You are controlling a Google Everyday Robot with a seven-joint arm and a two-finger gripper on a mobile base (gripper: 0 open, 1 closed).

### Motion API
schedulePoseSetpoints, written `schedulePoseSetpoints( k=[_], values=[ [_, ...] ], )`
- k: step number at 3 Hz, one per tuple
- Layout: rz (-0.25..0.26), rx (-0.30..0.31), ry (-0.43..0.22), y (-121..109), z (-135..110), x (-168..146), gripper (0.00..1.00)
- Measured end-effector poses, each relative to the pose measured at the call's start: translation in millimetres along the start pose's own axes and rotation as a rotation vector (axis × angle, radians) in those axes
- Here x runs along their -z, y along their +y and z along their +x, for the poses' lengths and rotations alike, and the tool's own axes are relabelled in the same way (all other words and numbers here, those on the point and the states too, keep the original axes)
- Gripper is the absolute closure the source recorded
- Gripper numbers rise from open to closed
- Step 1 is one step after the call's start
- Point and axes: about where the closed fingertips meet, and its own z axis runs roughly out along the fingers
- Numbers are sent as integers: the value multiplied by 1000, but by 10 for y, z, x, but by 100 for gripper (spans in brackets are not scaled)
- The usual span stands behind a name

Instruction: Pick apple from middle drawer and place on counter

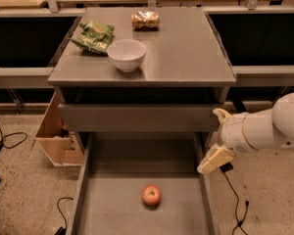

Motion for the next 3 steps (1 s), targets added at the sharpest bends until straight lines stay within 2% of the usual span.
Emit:
schedulePoseSetpoints(
  k=[1,2,3],
  values=[
    [-7,-30,-55,58,131,-413,0],
    [-40,-57,-150,190,261,-1161,0],
    [-101,-94,-242,384,379,-1837,0]
  ],
)
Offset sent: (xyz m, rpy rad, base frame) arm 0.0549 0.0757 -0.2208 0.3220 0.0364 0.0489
